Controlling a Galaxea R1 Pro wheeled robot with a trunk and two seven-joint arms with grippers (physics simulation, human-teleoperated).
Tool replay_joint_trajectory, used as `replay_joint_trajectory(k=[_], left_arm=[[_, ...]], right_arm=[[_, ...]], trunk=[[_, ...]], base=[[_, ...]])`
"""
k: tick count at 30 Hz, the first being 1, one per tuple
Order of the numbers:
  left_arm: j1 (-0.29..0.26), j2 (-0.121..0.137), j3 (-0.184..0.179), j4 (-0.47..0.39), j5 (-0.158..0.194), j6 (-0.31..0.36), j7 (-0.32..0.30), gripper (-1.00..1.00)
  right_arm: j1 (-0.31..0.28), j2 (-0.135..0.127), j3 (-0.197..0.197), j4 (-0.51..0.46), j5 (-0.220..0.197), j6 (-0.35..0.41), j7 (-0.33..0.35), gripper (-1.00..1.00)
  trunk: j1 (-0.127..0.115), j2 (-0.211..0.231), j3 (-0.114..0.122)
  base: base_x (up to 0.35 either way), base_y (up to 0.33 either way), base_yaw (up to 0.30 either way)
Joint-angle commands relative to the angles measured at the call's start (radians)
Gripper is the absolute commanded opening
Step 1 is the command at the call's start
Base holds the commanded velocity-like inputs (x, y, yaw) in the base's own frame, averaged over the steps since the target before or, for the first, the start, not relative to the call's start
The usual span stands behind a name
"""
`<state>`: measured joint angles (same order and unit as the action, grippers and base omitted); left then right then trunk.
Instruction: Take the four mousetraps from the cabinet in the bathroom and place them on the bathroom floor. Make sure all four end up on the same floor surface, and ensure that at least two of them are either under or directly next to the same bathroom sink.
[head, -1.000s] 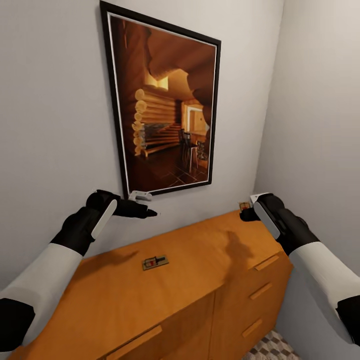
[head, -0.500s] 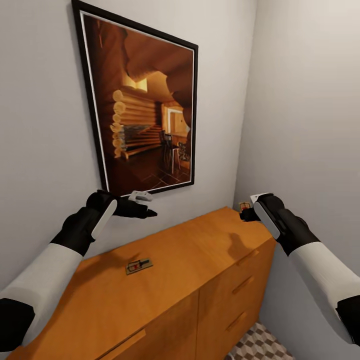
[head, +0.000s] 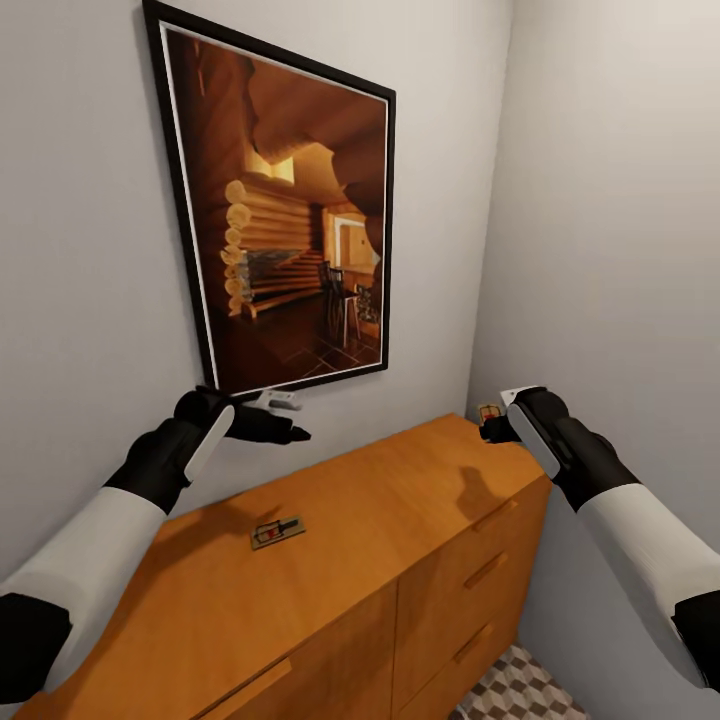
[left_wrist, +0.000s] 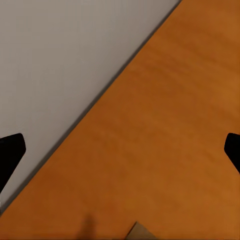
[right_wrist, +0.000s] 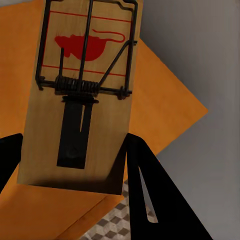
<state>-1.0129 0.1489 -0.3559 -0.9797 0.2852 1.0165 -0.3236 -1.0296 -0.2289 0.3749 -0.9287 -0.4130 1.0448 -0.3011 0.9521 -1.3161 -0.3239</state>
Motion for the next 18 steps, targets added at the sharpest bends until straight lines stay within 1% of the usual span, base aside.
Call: replay_joint_trajectory(k=[1, 5, 9, 10, 11, 13, 14, 17, 18], left_arm=[[-0.001, 0.001, -0.002, 0.001, -0.003, 0.002, -0.004, 1.00], [-0.001, 0.002, -0.005, 0.005, -0.003, 0.003, -0.005, 1.00], [-0.001, 0.011, -0.036, 0.009, -0.001, 0.004, -0.009, 1.00], [-0.001, 0.014, -0.049, 0.012, -0.001, 0.004, -0.009, 1.00], [-0.001, 0.021, -0.079, 0.022, 0.000, 0.005, -0.011, 1.00], [-0.001, 0.030, -0.113, 0.036, 0.002, 0.005, -0.013, 1.00], [-0.001, 0.040, -0.146, 0.051, 0.005, 0.005, -0.020, 1.00], [-0.001, 0.056, -0.179, 0.071, 0.006, 0.004, -0.053, 1.00], [-0.001, 0.069, -0.191, 0.081, 0.005, 0.004, -0.092, 1.00]], right_arm=[[-0.001, -0.001, 0.004, -0.001, -0.013, 0.002, -0.010, -1.00], [-0.001, -0.001, 0.004, -0.001, -0.013, 0.002, -0.010, -1.00], [-0.001, -0.001, 0.004, -0.001, -0.013, 0.002, -0.010, -1.00], [-0.001, -0.001, 0.004, -0.001, -0.013, 0.002, -0.010, -1.00], [-0.001, -0.001, 0.004, -0.001, -0.013, 0.002, -0.010, -1.00], [-0.001, -0.001, 0.004, -0.001, -0.013, 0.002, -0.010, -1.00], [-0.001, -0.001, 0.004, -0.001, -0.013, 0.002, -0.010, -1.00], [-0.001, -0.001, 0.004, -0.001, -0.013, 0.002, -0.010, -1.00], [-0.001, -0.001, 0.004, -0.001, -0.013, 0.002, -0.009, -1.00]], trunk=[[0.000, -0.001, -0.001], [0.000, -0.001, -0.001], [0.000, -0.001, -0.001], [0.000, -0.001, -0.001], [0.000, -0.001, -0.001], [0.000, -0.001, -0.001], [0.000, -0.001, -0.001], [0.000, -0.001, -0.001], [0.000, -0.001, -0.001]], base=[[0.000, 0.000, 0.000], [0.000, 0.000, 0.000], [0.000, 0.000, 0.000], [0.000, 0.000, 0.000], [0.000, 0.000, 0.000], [0.000, 0.000, 0.000], [0.000, 0.000, 0.000], [0.000, 0.000, 0.000], [0.000, 0.000, 0.000]])
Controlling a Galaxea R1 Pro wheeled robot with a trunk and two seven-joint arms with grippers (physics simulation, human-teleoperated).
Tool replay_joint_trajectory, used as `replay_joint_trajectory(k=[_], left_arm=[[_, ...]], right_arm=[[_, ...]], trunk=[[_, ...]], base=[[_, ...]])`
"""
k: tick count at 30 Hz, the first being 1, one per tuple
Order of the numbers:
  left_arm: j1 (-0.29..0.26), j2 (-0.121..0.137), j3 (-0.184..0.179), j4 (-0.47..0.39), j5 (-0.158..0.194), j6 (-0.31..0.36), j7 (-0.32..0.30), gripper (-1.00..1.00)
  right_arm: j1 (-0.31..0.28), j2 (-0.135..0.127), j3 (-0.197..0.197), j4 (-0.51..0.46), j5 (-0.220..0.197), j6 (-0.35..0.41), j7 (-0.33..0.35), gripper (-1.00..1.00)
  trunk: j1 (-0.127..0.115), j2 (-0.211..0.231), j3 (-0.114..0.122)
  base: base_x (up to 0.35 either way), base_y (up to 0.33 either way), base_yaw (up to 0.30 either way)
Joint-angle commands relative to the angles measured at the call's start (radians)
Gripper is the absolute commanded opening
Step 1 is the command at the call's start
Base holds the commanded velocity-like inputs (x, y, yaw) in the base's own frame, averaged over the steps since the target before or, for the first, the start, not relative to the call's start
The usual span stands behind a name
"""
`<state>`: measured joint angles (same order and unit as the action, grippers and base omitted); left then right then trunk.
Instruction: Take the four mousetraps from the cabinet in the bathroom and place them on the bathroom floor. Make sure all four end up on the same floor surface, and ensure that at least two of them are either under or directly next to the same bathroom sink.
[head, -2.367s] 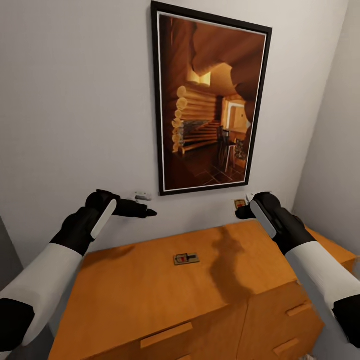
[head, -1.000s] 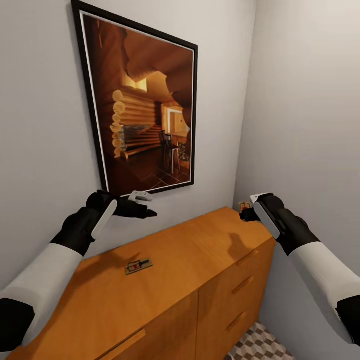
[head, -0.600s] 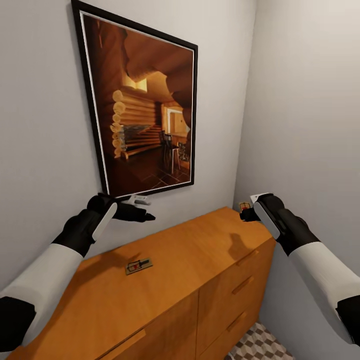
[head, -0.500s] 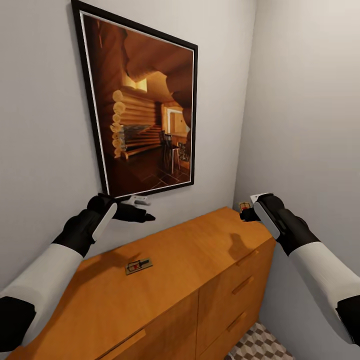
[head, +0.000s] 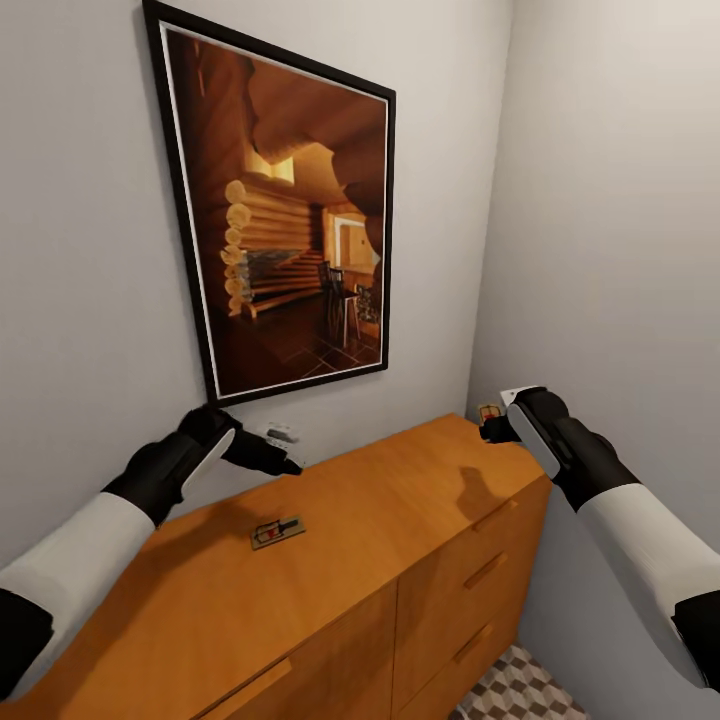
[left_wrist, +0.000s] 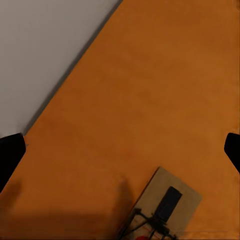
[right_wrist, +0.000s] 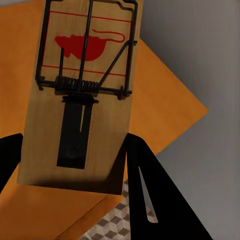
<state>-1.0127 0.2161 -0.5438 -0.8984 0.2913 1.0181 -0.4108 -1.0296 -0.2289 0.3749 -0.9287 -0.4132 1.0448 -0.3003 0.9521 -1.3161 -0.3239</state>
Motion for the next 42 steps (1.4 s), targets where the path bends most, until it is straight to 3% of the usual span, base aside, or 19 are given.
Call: replay_joint_trajectory(k=[1, 5, 10, 23, 28, 33, 42], left_arm=[[-0.001, 0.008, -0.007, 0.002, -0.002, 0.002, -0.028, 1.00], [-0.001, 0.059, -0.021, 0.003, -0.007, -0.007, -0.157, 1.00], [-0.001, 0.094, -0.026, -0.015, -0.007, -0.029, -0.208, 1.00], [-0.001, 0.129, -0.045, -0.114, -0.002, -0.037, -0.274, 1.00], [-0.001, 0.171, -0.073, -0.126, -0.004, -0.043, -0.370, 1.00], [-0.001, 0.193, -0.111, -0.128, -0.006, -0.060, -0.422, 1.00], [-0.001, 0.199, -0.172, -0.124, -0.005, -0.075, -0.445, 1.00]], right_arm=[[-0.001, -0.001, 0.004, -0.001, -0.013, 0.002, -0.010, -1.00], [-0.001, -0.001, 0.004, -0.001, -0.013, 0.002, -0.010, -1.00], [-0.001, -0.001, 0.004, -0.001, -0.013, 0.002, -0.010, -1.00], [-0.001, -0.001, 0.004, -0.001, -0.015, 0.002, -0.010, -1.00], [-0.001, -0.002, 0.003, 0.000, -0.015, 0.002, -0.010, -1.00], [-0.001, -0.001, 0.004, 0.001, -0.016, 0.002, -0.009, -1.00], [-0.001, -0.001, 0.004, 0.000, -0.016, 0.002, -0.008, -1.00]], trunk=[[0.000, -0.001, -0.001], [0.000, -0.001, -0.001], [0.000, -0.001, -0.001], [0.000, -0.001, -0.001], [0.000, -0.001, -0.001], [0.000, -0.001, -0.001], [0.000, -0.001, -0.001]], base=[[0.000, 0.000, 0.000], [0.000, 0.000, 0.000], [0.000, 0.000, 0.000], [0.000, 0.000, 0.000], [0.000, 0.000, 0.000], [0.000, 0.000, 0.000], [0.000, 0.000, 0.000]])
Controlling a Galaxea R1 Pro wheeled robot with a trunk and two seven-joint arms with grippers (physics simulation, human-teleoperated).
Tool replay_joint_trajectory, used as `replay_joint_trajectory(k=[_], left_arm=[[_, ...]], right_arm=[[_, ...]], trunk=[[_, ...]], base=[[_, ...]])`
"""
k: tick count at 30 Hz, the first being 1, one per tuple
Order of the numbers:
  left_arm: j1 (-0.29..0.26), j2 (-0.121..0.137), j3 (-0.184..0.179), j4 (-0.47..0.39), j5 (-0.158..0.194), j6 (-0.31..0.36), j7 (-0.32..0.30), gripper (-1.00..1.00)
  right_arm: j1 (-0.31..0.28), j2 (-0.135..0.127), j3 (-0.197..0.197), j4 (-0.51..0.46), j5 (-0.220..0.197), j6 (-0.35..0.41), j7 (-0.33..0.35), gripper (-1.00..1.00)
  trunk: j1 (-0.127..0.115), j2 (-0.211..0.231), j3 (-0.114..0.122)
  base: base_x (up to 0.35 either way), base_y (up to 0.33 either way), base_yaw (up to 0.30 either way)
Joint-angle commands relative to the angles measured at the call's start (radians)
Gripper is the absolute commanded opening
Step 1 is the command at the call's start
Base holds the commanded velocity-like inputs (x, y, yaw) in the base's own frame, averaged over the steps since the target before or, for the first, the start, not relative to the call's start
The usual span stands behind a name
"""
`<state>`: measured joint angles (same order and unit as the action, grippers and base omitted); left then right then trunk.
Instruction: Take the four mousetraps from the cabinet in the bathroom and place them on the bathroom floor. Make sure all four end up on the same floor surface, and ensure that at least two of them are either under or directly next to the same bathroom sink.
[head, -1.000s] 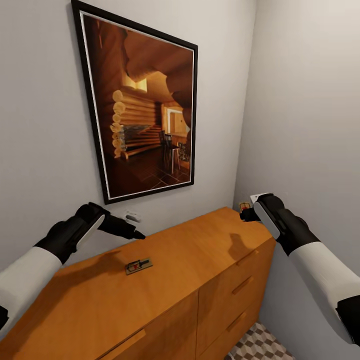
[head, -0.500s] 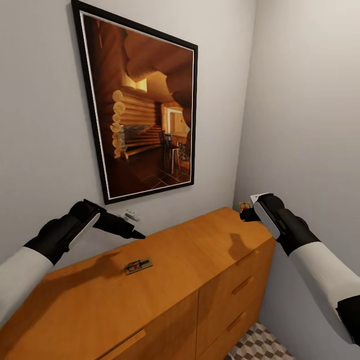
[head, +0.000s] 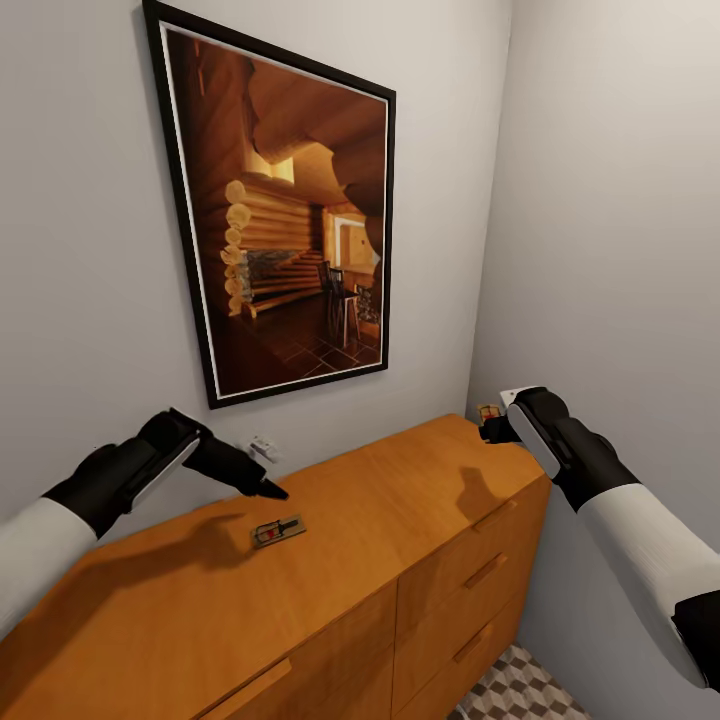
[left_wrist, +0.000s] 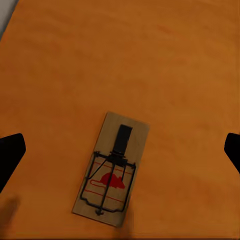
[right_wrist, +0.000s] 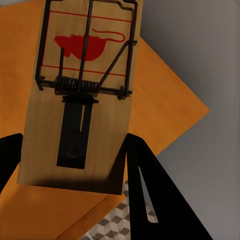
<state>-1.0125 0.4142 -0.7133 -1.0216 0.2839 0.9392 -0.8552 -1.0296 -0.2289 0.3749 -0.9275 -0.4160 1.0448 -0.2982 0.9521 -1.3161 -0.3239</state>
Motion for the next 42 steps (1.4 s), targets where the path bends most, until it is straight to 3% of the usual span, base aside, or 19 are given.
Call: replay_joint_trajectory(k=[1, 8, 13, 17, 33, 42], left_arm=[[-0.001, 0.001, -0.008, 0.000, 0.003, 0.003, -0.001, 1.00], [0.000, -0.007, -0.027, -0.002, -0.002, 0.007, -0.010, 1.00], [0.000, 0.002, -0.034, -0.006, -0.011, 0.008, -0.013, 1.00], [0.000, 0.013, -0.042, -0.013, 0.003, 0.002, -0.012, 1.00], [0.000, 0.021, -0.049, -0.041, 0.006, -0.001, -0.028, 1.00], [0.000, 0.034, -0.094, -0.037, 0.004, -0.008, -0.055, 1.00]], right_arm=[[-0.001, -0.001, 0.004, -0.001, -0.013, 0.002, -0.010, -1.00], [0.005, 0.004, 0.008, 0.004, -0.007, 0.002, -0.004, -1.00], [0.010, 0.005, 0.008, 0.004, -0.007, 0.002, -0.002, -1.00], [0.012, 0.004, 0.008, 0.005, -0.006, 0.002, -0.002, -1.00], [0.047, -0.005, 0.010, 0.004, -0.001, 0.002, -0.004, -1.00], [0.048, -0.007, 0.009, 0.004, -0.002, 0.002, -0.004, -1.00]], trunk=[[0.000, -0.001, -0.001], [0.000, -0.001, -0.001], [0.000, -0.001, -0.001], [0.000, -0.001, -0.001], [0.000, -0.001, -0.001], [0.000, -0.001, -0.001]], base=[[0.000, 0.000, 0.000], [0.000, 0.000, 0.000], [0.000, 0.000, 0.000], [0.000, 0.000, 0.000], [0.000, 0.000, 0.000], [0.000, 0.000, 0.000]])
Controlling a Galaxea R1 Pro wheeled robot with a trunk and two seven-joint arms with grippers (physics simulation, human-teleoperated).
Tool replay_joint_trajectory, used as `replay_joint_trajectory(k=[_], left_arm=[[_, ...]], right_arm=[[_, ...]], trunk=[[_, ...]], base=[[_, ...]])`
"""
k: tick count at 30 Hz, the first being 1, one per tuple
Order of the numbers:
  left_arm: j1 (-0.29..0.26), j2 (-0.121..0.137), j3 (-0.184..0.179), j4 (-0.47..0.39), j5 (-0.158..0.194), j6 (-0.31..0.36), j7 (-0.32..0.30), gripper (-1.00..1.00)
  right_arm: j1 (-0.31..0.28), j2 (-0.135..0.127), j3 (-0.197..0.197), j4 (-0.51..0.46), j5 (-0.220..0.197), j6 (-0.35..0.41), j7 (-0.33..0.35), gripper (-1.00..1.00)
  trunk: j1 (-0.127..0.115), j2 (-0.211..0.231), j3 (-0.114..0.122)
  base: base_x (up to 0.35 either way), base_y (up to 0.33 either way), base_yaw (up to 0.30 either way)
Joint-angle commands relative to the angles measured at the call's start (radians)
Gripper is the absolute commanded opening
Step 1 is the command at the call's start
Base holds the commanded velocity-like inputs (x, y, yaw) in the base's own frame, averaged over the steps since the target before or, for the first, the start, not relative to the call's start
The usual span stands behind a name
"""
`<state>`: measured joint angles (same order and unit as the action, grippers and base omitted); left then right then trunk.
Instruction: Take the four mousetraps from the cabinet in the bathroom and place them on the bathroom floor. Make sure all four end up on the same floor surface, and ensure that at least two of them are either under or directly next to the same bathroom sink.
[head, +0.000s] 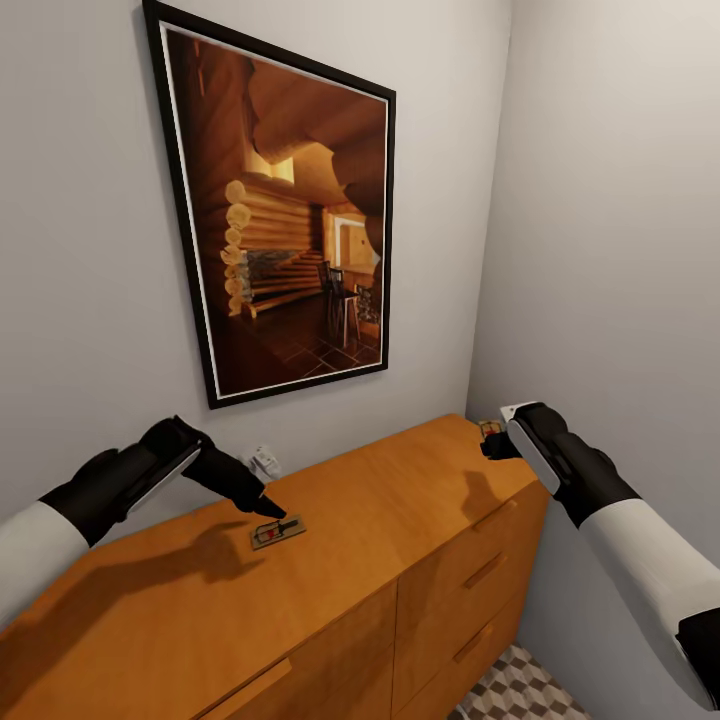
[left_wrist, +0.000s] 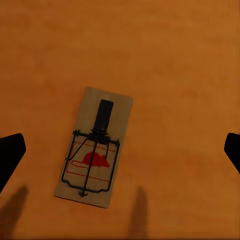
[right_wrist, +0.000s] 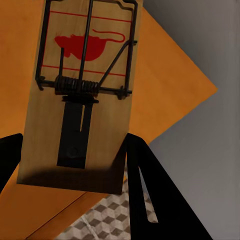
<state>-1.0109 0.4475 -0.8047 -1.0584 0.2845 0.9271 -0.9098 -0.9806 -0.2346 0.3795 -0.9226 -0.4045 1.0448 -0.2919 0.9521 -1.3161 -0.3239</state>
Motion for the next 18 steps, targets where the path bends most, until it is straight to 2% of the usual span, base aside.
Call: replay_joint_trajectory(k=[1, 9, 18], left_arm=[[-0.002, 0.002, -0.008, -0.001, 0.003, 0.004, -0.001, 1.00], [-0.002, 0.010, -0.053, 0.015, 0.003, 0.000, -0.003, 1.00], [-0.002, 0.014, -0.043, 0.061, -0.002, -0.003, -0.003, 1.00]], right_arm=[[-0.001, -0.001, 0.004, -0.001, -0.014, 0.002, -0.010, -1.00], [-0.001, -0.002, 0.004, -0.001, -0.014, 0.002, -0.010, -1.00], [-0.001, -0.002, 0.004, -0.001, -0.015, 0.002, -0.011, -1.00]], trunk=[[0.000, -0.001, -0.001], [0.000, -0.001, -0.001], [0.000, -0.001, -0.001]], base=[[0.000, 0.000, 0.000], [0.000, 0.000, 0.000], [0.000, 0.000, 0.000]])
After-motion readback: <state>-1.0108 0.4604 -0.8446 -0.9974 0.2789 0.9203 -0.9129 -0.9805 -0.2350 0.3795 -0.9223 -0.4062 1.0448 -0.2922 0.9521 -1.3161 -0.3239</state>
